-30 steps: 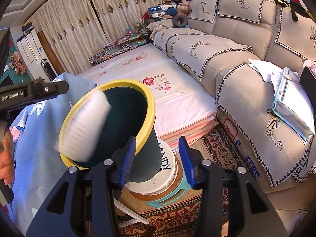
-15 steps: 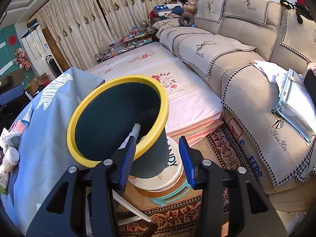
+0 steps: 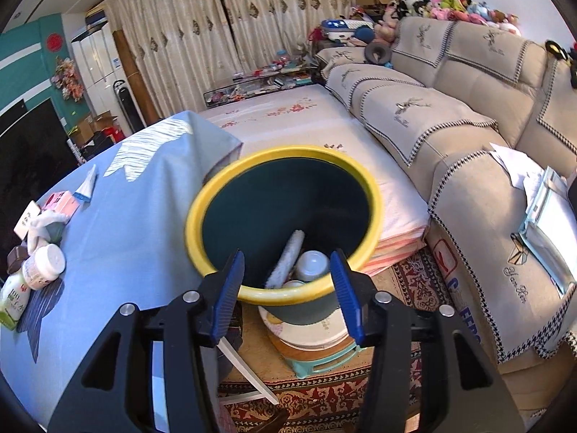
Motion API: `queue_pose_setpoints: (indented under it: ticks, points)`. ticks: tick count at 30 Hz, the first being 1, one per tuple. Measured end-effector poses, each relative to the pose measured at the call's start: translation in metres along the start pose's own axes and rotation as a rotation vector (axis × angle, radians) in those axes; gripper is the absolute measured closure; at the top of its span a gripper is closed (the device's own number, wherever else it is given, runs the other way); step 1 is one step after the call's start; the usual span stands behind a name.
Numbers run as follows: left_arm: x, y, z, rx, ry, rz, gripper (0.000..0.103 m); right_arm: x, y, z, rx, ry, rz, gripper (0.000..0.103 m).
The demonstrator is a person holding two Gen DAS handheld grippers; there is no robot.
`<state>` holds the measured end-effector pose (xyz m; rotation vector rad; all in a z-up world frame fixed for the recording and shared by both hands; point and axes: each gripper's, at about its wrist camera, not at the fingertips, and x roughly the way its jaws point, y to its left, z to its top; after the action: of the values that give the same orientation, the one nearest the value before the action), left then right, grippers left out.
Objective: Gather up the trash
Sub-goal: 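Withdraw the right tool from the bin back toward the table, then grasp the white pill bottle with the right tool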
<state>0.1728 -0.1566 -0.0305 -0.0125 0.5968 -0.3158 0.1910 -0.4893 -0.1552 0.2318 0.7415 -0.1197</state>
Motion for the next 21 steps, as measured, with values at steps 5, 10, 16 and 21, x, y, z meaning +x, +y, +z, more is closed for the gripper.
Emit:
queue_pose_setpoints:
  ticks: [5,10,16,21]
  points:
    - [-0.036,0.056,-0.012,-0.059,-0.04,0.109,0.005,-0.011,0.043,0.004,-0.074,-0.018,0.021,0.049]
    - [-0.071,0.101,-0.02,-0.115,-0.096,0.207,0.005,-0.021,0.097,0.006,-0.161,-0.024,0.106,0.043]
    - [-0.099,0.144,-0.036,-0.171,-0.131,0.302,0.005,-0.02,0.177,0.002,-0.275,0.01,0.253,0.037]
    - [-0.105,0.168,-0.048,-0.227,-0.114,0.311,0.005,-0.015,0.239,-0.011,-0.344,0.035,0.365,0.012]
